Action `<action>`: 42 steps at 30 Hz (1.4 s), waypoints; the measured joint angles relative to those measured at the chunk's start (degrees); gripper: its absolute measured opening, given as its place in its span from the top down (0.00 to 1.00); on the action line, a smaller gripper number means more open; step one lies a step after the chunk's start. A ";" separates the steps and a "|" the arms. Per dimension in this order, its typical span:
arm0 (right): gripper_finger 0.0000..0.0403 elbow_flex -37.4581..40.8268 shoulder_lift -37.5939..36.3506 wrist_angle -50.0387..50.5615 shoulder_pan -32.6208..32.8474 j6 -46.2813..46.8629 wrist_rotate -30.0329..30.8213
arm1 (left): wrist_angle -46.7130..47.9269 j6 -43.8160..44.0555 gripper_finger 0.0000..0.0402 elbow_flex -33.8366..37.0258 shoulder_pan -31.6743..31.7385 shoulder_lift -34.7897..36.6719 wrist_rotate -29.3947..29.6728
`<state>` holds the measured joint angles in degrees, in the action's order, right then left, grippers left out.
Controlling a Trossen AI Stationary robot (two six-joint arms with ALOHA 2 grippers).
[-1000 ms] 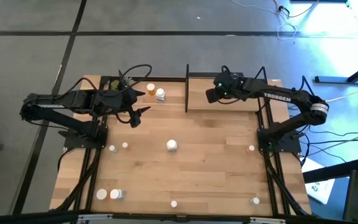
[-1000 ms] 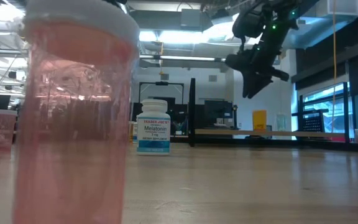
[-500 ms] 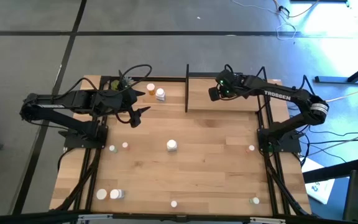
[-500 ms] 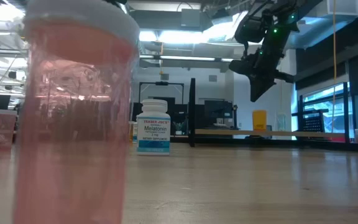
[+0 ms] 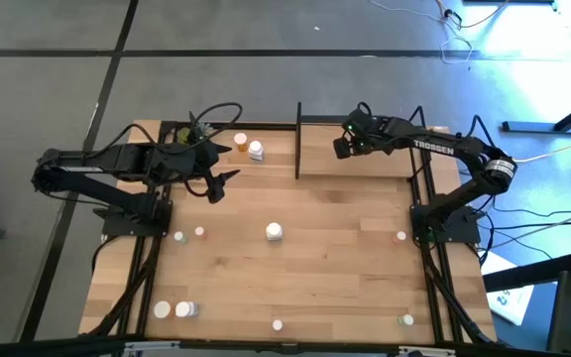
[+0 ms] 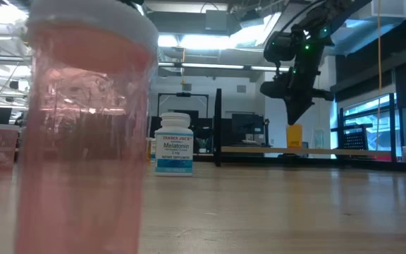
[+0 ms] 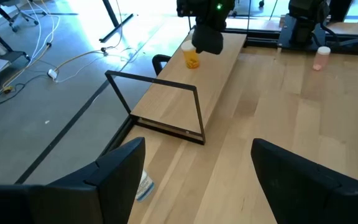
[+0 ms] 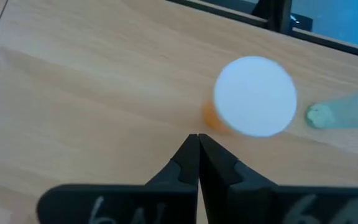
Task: Pick and place medicine bottles onto shelf by color
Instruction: Put the middle orange pill bottle on the shelf, then put the top left pink pill bottle on the shelf
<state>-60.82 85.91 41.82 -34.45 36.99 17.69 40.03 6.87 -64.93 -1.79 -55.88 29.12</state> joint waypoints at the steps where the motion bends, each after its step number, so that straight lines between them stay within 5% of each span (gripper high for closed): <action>1: 0.99 0.00 0.00 0.00 -0.21 -0.02 0.09 | 0.00 0.01 0.28 0.00 0.01 0.00 0.00; 32: 0.99 -0.68 -0.69 0.00 0.58 -5.04 6.74 | 1.53 0.03 0.28 0.00 0.01 0.00 -0.02; 39: 1.00 -6.99 -5.18 0.13 7.82 -13.33 2.76 | 1.53 3.58 0.28 0.02 -0.03 0.00 -2.80; 42: 0.99 -9.44 -6.07 0.10 13.80 -22.52 -4.44 | 1.65 3.22 0.28 0.02 -0.13 0.19 -2.98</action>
<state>-70.26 79.84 41.92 -20.66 14.47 13.25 41.68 10.09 -64.90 -1.92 -55.69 26.14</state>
